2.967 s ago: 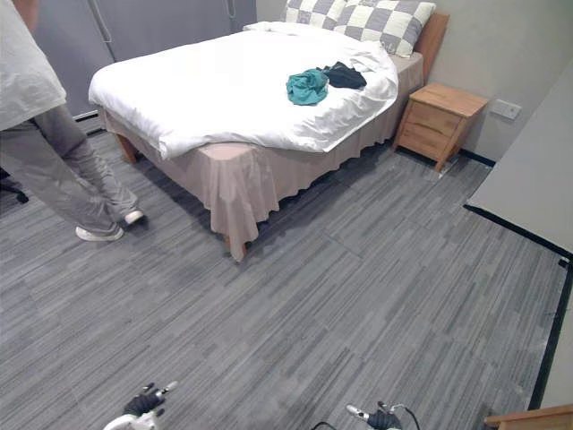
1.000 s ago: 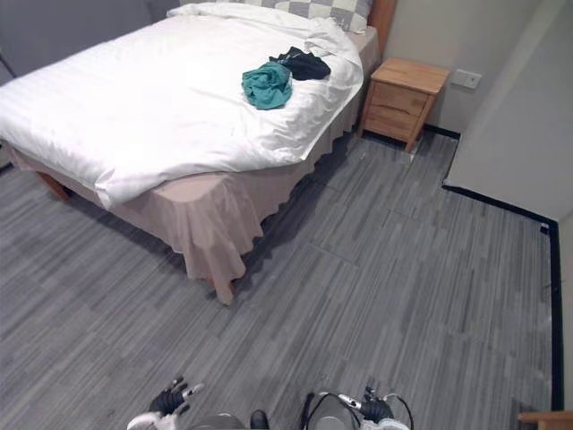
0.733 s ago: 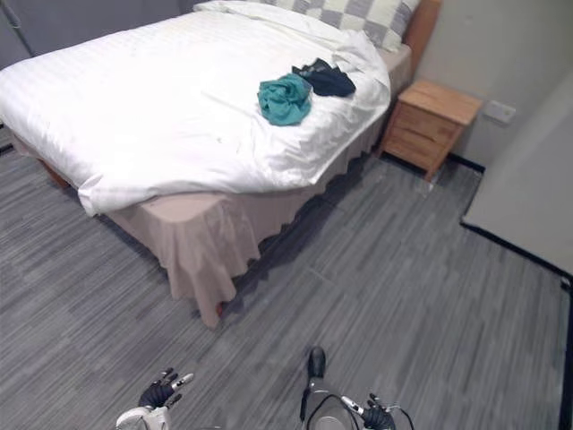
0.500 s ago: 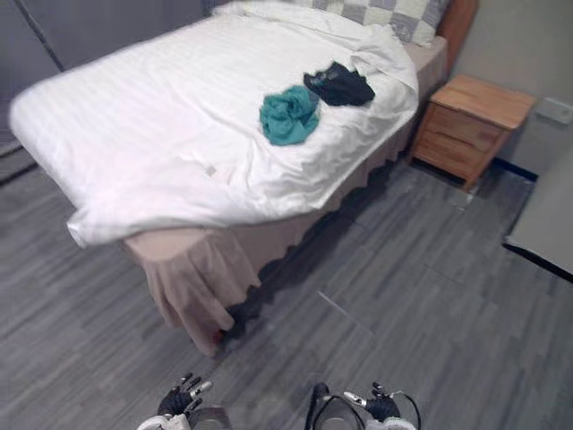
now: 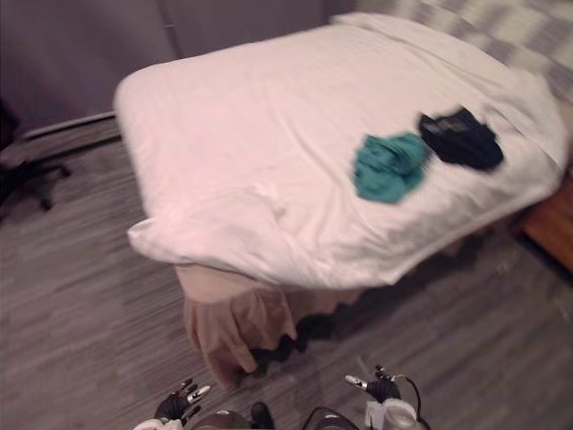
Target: Tidy the bed and pick cloth on bed and put in laundry
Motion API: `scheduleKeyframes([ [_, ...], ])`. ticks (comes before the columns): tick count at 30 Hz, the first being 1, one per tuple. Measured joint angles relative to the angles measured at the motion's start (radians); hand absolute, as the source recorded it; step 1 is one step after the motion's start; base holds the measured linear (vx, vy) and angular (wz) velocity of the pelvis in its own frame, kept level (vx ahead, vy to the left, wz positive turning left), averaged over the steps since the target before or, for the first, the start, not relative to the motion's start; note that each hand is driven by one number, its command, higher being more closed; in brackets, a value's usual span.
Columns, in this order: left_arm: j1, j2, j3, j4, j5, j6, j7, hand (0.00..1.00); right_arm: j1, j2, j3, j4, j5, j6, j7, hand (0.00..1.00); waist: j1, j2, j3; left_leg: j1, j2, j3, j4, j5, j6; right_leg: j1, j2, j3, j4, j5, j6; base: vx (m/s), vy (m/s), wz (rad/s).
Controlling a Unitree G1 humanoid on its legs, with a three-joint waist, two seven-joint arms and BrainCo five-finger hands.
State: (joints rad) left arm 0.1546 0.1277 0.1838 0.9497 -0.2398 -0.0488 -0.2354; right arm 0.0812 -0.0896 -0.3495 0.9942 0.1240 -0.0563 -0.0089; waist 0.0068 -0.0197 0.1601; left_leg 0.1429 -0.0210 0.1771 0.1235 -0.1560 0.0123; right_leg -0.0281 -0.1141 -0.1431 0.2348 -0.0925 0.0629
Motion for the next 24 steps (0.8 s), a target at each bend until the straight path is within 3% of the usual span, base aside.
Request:
scheduleKeyframes([
  [1, 0.024, -0.012, 0.024, 0.006, 0.000, 0.013, 0.017, 0.00, -0.013, 0.006, -0.004, 0.002, 0.001, 0.009, -0.004, 0.00, 0.010, 0.005, -0.009, 0.023, 0.016, -0.011, -0.006, -0.014, -0.021, 0.004, 0.010, 0.003, 0.033, -0.015, 0.038, 0.29, -0.180, 0.41],
  [6, 0.074, -0.044, 0.138, -0.040, -0.020, -0.001, 0.022, 0.00, -0.041, 0.001, -0.046, -0.001, 0.004, 0.044, 0.030, 0.00, 0.034, 0.059, -0.010, 0.027, 0.081, 0.032, -0.006, -0.028, -0.048, 0.073, 0.079, 0.012, -0.113, 0.026, -0.004, 0.26, -0.158, -0.15],
  [9, 0.056, 0.010, 0.193, -0.269, 0.042, -0.091, 0.115, 0.00, -0.016, -0.009, -0.051, -0.007, 0.002, 0.080, 0.048, 0.00, 0.036, 0.066, -0.005, 0.045, 0.094, 0.047, 0.015, -0.017, -0.065, 0.118, 0.086, 0.016, -0.145, 0.027, -0.010, 0.09, -0.091, -0.06],
  [11, 0.020, 0.096, 0.204, -0.399, 0.040, -0.155, 0.182, 0.00, 0.001, -0.009, -0.037, -0.031, 0.003, 0.094, 0.050, 0.00, 0.038, 0.057, -0.005, -0.003, 0.094, 0.054, 0.102, -0.019, -0.068, 0.115, 0.074, 0.022, -0.153, 0.026, -0.011, 0.00, -0.061, -0.06],
  [12, -0.033, 0.162, 0.227, -0.551, 0.039, -0.213, 0.257, 0.00, 0.017, -0.003, -0.031, -0.038, 0.005, 0.097, 0.050, 0.00, 0.040, 0.045, 0.000, -0.068, 0.104, 0.069, 0.232, -0.031, -0.078, 0.114, 0.055, 0.029, -0.160, 0.025, -0.014, -0.01, -0.018, -0.14],
  [13, -0.049, 0.176, 0.234, -0.608, 0.040, -0.234, 0.281, 0.00, 0.026, 0.001, -0.031, -0.039, 0.006, 0.097, 0.049, 0.00, 0.040, 0.049, 0.000, -0.082, 0.121, 0.084, 0.272, -0.046, -0.078, 0.117, 0.056, 0.027, -0.163, 0.026, -0.015, -0.02, 0.005, -0.14],
  [14, -0.069, 0.192, 0.238, -0.678, 0.043, -0.262, 0.303, 0.00, 0.040, 0.001, -0.030, -0.038, 0.008, 0.097, 0.047, 0.00, 0.040, 0.056, -0.001, -0.080, 0.156, 0.123, 0.288, -0.071, -0.053, 0.117, 0.062, 0.023, -0.159, 0.025, -0.015, -0.04, 0.030, -0.02],
  [15, -0.119, 0.216, 0.211, -0.823, 0.054, -0.288, 0.320, 0.00, 0.078, 0.000, -0.032, -0.038, 0.016, 0.087, 0.044, 0.00, 0.033, 0.069, -0.013, -0.049, 0.212, 0.149, 0.214, -0.045, -0.070, 0.117, 0.075, 0.021, -0.138, 0.013, -0.002, -0.04, 0.029, -0.05],
  [17, -0.156, 0.226, 0.189, -0.884, 0.067, -0.306, 0.320, 0.00, 0.089, -0.005, -0.038, -0.038, 0.032, 0.079, 0.039, 0.00, 0.031, 0.081, -0.027, -0.022, 0.193, 0.138, 0.137, -0.044, -0.093, 0.106, 0.071, 0.034, -0.122, 0.001, 0.009, -0.01, 0.104, 0.02],
  [19, -0.283, 0.281, 0.084, -0.911, 0.092, -0.323, 0.286, 0.00, 0.108, 0.009, -0.040, -0.034, 0.053, 0.076, 0.035, 0.00, -0.015, 0.086, -0.059, 0.008, 0.164, 0.142, -0.017, -0.030, -0.117, 0.061, 0.060, 0.012, -0.102, -0.003, 0.022, -0.03, 0.160, 0.35],
  [22, -0.388, 0.329, -0.039, -0.852, 0.103, -0.337, 0.219, 0.00, 0.121, 0.024, -0.051, -0.032, 0.073, 0.084, 0.043, 0.00, -0.030, 0.062, -0.057, 0.016, 0.148, 0.170, -0.042, -0.016, -0.114, 0.063, 0.054, 0.027, -0.133, 0.028, 0.030, -0.06, 0.065, -0.16],
  [24, -0.431, 0.332, -0.116, -0.781, 0.131, -0.328, 0.179, 0.00, 0.126, 0.024, -0.079, -0.031, 0.073, 0.082, 0.043, 0.00, -0.054, 0.064, -0.062, 0.018, 0.141, 0.191, -0.061, -0.008, -0.111, 0.061, 0.058, 0.050, -0.167, 0.054, 0.035, -0.05, 0.049, -0.37],
])
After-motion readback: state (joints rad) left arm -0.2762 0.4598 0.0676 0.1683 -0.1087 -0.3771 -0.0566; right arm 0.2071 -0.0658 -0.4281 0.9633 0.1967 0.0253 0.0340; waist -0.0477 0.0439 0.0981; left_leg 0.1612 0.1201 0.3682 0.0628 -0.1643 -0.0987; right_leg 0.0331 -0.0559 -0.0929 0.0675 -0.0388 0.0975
